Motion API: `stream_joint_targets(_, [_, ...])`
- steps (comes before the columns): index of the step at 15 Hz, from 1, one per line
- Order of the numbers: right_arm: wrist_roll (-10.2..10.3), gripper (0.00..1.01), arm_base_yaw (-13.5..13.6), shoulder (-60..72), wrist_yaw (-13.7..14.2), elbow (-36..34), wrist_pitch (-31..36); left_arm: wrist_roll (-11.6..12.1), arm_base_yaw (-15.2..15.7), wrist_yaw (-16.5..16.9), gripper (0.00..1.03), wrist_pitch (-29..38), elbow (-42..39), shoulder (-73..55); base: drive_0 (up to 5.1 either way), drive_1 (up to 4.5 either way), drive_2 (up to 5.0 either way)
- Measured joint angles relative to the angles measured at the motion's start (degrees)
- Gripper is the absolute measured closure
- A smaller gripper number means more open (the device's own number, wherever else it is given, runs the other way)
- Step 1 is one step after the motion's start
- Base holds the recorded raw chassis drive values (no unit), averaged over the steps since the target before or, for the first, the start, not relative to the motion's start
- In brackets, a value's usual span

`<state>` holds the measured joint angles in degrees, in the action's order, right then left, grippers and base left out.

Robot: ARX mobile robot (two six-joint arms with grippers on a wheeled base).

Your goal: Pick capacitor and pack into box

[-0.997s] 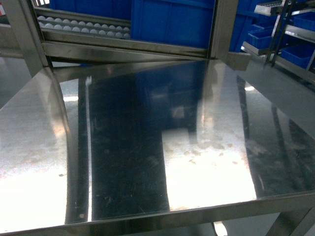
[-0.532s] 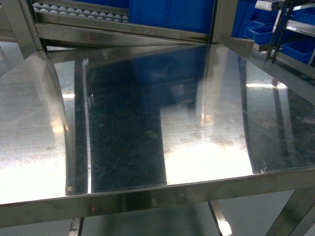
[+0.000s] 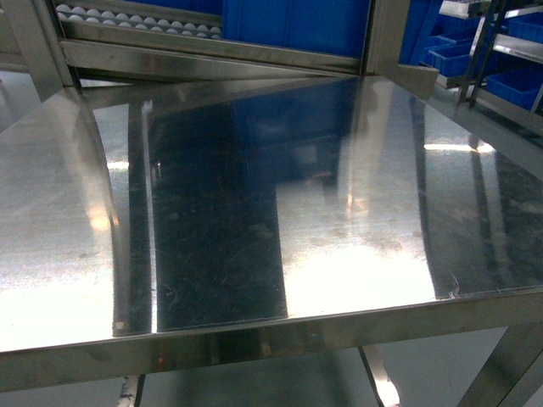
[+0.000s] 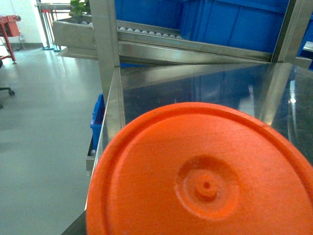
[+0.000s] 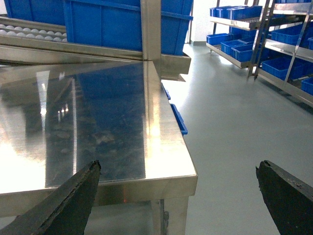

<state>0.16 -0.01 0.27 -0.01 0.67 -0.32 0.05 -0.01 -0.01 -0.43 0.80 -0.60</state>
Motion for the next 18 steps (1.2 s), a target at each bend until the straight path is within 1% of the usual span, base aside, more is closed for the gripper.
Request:
stream_joint_targets(5, [0.00, 0.03, 0.00, 0.00, -0.02, 0.00, -0.13, 0.00, 0.00, -0.09, 0.60, 0.00, 0.00, 0.00, 0.7, 0.74, 0.7])
stream_joint_targets(18, [-0.02, 0.03, 0.00, 0.00, -0.02, 0.00, 0.11, 0.00, 0.04, -0.02, 0.60, 0.24, 0.00, 0.00, 0.0, 0.00, 0.0])
